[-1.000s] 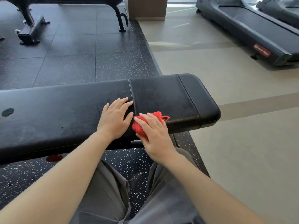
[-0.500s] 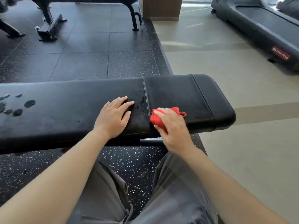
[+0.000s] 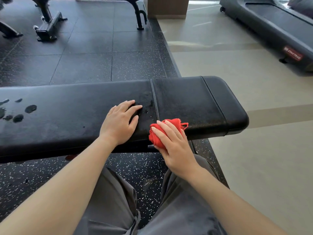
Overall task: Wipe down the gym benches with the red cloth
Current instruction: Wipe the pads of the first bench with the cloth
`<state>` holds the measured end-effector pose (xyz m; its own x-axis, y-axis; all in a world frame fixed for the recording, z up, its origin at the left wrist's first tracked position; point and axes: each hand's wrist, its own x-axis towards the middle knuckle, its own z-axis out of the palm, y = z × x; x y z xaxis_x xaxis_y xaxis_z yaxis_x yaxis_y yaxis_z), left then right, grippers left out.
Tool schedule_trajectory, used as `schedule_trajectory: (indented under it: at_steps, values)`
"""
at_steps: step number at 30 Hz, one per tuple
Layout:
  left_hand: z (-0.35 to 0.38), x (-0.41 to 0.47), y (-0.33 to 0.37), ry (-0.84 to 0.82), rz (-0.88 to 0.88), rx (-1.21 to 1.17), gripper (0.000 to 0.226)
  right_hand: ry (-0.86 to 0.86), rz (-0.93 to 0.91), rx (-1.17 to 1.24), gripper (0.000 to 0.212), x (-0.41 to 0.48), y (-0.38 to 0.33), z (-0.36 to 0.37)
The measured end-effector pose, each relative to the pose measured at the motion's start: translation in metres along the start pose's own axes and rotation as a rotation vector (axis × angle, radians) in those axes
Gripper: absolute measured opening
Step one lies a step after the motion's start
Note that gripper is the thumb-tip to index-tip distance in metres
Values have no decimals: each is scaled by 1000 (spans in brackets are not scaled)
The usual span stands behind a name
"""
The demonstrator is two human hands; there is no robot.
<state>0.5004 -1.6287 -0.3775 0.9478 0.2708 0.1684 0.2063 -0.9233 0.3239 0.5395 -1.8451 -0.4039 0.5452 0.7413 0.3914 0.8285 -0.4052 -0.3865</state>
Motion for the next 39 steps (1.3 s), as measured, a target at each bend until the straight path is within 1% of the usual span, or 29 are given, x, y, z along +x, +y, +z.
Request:
schedule_trajectory:
  at_steps: [3,6,10,13,16,20,25,28,34,39]
  values:
    - [0,-1,0,-1,3,3,42,20,1,-23,50,-3,1,4]
    - [-1,-2,2,-10,-12,7,41,62,6,-26,47,13,1,4]
    - [-1,-2,2,-21,-8,10,42,36,121,67,47,57,5,0]
    - [-4,2,-1,-64,8,-6,43,-4,204,73,46,80,6,-1]
    - [-8,5,-5,-100,-3,18,48,-22,175,26,47,67,0,-3]
    - [-6,1,-9,-70,-36,47,52,-25,156,24,48,47,-3,-1]
    - [-5,-1,-8,-68,-42,62,52,-52,179,37,40,92,10,7]
    - [-4,-3,-7,-65,-39,66,52,-49,215,36,40,110,11,9]
    - [-3,-1,-9,-24,-29,32,50,-70,118,46,44,80,11,4]
    - [-4,2,-10,-7,-28,14,51,-86,129,106,40,102,13,5]
